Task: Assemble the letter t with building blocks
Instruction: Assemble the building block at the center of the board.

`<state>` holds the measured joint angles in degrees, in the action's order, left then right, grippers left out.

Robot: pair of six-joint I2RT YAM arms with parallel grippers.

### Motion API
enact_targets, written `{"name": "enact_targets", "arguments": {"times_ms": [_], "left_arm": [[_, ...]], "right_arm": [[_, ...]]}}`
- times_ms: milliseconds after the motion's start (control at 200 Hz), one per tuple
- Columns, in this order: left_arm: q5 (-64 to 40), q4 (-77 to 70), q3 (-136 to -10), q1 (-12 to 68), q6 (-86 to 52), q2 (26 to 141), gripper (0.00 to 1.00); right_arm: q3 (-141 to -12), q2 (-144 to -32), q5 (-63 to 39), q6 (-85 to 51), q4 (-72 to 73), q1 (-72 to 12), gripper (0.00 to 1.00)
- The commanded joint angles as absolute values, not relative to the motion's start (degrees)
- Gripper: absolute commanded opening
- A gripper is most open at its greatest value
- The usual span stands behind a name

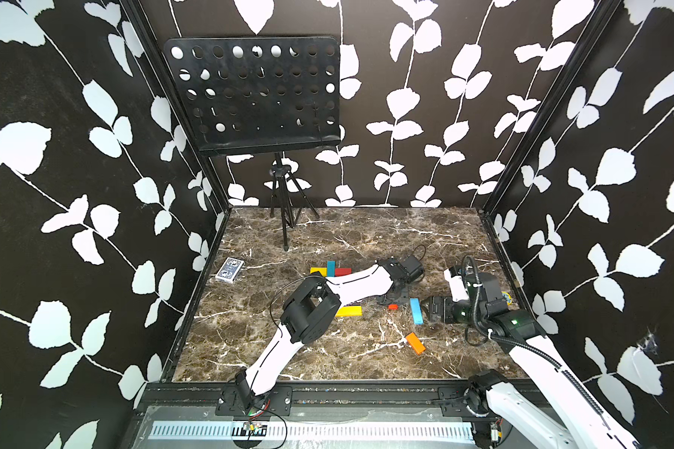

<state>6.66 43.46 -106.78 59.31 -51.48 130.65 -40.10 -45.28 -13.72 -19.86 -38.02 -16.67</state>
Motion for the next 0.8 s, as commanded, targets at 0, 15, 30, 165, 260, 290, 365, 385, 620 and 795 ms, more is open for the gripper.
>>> {"name": "enact_targets", "arguments": {"times_ms": [0, 15, 30, 165, 260, 290, 365, 385, 620, 795], "left_arm": [[6.2, 44.7, -108.9, 59.1, -52.3, 132.2, 0.31], [6.2, 44.7, -109.0, 59.1, -52.4, 132.3, 0.31], [6.3, 44.8, -109.2, 59.1, -52.4, 132.4, 0.31], [6.8, 45.5, -110.8, 59.0, -52.5, 133.5, 0.31], [7.2, 46.5, -112.3, 58.9, -52.4, 134.3, 0.31], [7.1, 46.5, -112.6, 58.8, -52.5, 134.5, 0.31], [6.9, 46.4, -113.0, 58.5, -52.7, 135.0, 0.31], [6.9, 46.4, -113.1, 58.4, -52.7, 135.1, 0.31], [7.1, 46.9, -114.5, 57.7, -52.5, 136.4, 0.32], [7.2, 46.7, -115.1, 57.0, -52.2, 137.0, 0.32]], "right_arm": [[-39.0, -45.8, -17.7, -17.8, -34.9, -14.3, 1.00], [-39.0, -46.0, -18.0, -17.8, -34.8, -14.0, 1.00], [-38.9, -46.2, -18.1, -17.7, -34.7, -13.7, 1.00], [-38.4, -47.4, -20.2, -17.1, -33.6, -11.2, 1.00], [-38.2, -47.7, -21.8, -17.0, -33.0, -9.3, 1.00], [-38.2, -47.7, -22.2, -17.0, -33.0, -8.9, 1.00], [-38.0, -47.7, -23.0, -16.9, -32.6, -8.2, 1.00], [-38.0, -47.8, -23.5, -16.9, -32.4, -8.1, 1.00], [-38.0, -48.2, -25.4, -16.7, -32.1, -6.8, 1.00], [-37.9, -48.4, -26.2, -16.6, -31.9, -6.4, 1.00]]}}
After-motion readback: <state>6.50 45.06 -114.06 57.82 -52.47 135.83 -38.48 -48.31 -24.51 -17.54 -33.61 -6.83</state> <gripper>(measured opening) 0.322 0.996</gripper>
